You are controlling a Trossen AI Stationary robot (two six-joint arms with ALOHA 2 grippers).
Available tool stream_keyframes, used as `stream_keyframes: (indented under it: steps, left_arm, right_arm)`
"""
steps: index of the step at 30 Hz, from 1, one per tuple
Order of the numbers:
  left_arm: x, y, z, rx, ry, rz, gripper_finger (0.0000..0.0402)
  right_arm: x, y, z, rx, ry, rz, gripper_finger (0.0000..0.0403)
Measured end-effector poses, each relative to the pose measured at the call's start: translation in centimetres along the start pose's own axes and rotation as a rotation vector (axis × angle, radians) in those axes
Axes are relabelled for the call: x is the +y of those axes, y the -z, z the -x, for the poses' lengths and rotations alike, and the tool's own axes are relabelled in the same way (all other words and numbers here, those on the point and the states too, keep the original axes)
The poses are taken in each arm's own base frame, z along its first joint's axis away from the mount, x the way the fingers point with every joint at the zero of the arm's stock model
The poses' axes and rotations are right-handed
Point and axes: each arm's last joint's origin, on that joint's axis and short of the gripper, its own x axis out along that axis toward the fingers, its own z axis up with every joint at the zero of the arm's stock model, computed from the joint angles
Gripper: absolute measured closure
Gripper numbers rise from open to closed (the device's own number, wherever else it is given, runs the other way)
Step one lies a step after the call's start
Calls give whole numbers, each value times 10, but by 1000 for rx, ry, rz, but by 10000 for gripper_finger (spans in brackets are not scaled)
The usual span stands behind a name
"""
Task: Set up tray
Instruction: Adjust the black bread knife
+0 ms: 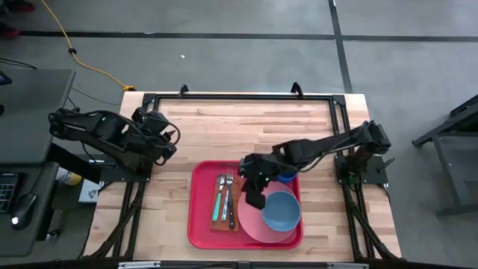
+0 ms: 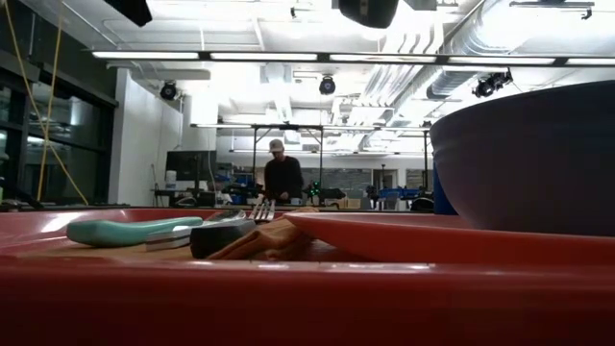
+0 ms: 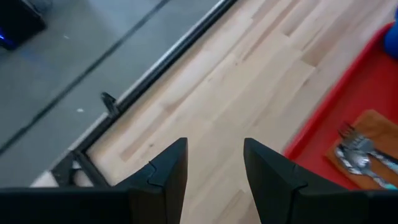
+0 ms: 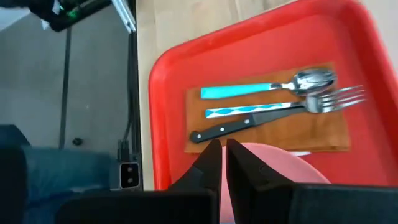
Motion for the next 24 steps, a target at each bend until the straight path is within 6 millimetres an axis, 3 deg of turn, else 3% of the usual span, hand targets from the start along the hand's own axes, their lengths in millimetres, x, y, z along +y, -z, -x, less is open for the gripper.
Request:
stream_keyframes:
  steps: [4,10,18,24]
  left_arm:
    - [2,3,0,1,22,-29,215]
    - [8,3,3,-23,27,-112,215]
    - [25,7,12,-66,53,-232,215]
    - [43,12,21,-92,102,-275,215]
  right_arm:
    - [2,4,-28,30,17,-14,403]
    - [-3,11,-69,97,44,-205,403]
    - [3,7,-104,-113,66,-535,403]
    - [12,27,-129,-156,135,-745,403]
